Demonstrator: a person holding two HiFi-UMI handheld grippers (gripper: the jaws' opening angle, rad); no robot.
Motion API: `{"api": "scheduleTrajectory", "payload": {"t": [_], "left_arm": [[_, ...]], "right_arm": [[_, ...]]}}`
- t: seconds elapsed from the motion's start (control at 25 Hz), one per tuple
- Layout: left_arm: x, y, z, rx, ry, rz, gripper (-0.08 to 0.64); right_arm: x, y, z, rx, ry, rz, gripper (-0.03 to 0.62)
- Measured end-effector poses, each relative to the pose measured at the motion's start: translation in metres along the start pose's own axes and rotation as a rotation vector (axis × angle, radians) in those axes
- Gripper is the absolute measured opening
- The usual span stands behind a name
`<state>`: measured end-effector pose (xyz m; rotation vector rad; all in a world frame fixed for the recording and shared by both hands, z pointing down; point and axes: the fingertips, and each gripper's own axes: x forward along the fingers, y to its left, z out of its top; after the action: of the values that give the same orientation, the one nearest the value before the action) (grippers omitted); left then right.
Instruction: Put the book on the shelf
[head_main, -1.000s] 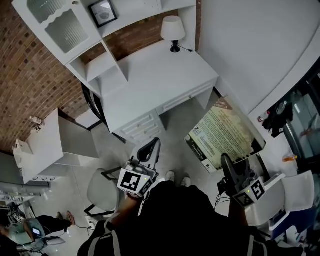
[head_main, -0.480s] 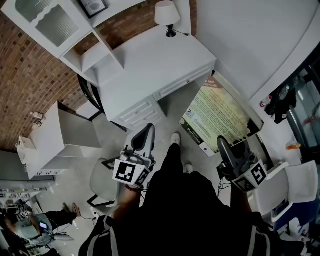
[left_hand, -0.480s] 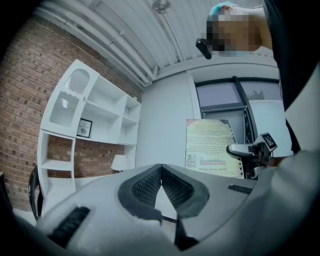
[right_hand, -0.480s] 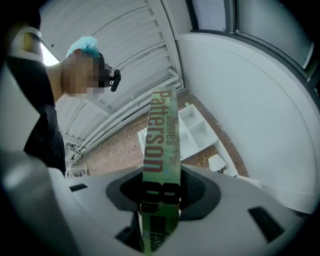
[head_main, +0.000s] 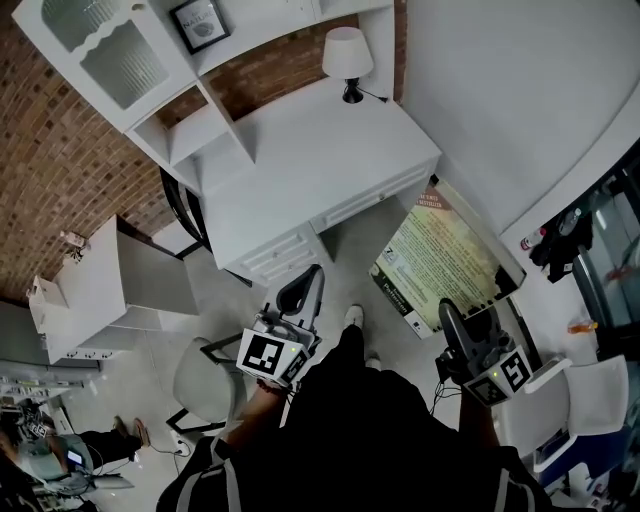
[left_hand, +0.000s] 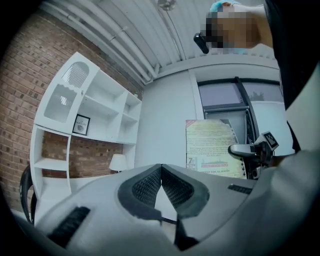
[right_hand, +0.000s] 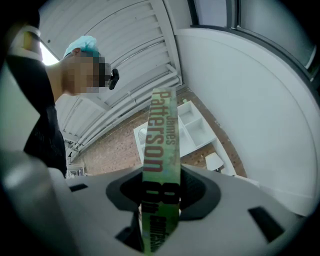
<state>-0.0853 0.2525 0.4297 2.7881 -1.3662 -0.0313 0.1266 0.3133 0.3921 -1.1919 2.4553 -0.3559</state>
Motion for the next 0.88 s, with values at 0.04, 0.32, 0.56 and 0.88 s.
{"api": "scheduleTrajectory", "payload": {"t": [0.04,0.32,0.56,0.88], "left_arm": [[0.005,0.004,0.001,-0.002,0.002,0.0,0.018],[0.044,0.044,0.0,-0.019,-0.004,-0.011,0.018],[0.072,0.078,-0.001,-0.005,-0.005,-0.023,0.018],[0.111,0.127,0.007,-0.036,-0.007,-0.038,0.018]], "right_arm": [[0.004,-0.006,-0.003,0.015,0.004,-0.002,0.163],[0.055,-0.034,-0.003,0.025,0.019,0.013,0.163],[0.092,-0.051,-0.003,0.02,0.026,0.005,0.163],[0.158,-0.07,-0.011,0.01,0.041,0.003,0.163]]}}
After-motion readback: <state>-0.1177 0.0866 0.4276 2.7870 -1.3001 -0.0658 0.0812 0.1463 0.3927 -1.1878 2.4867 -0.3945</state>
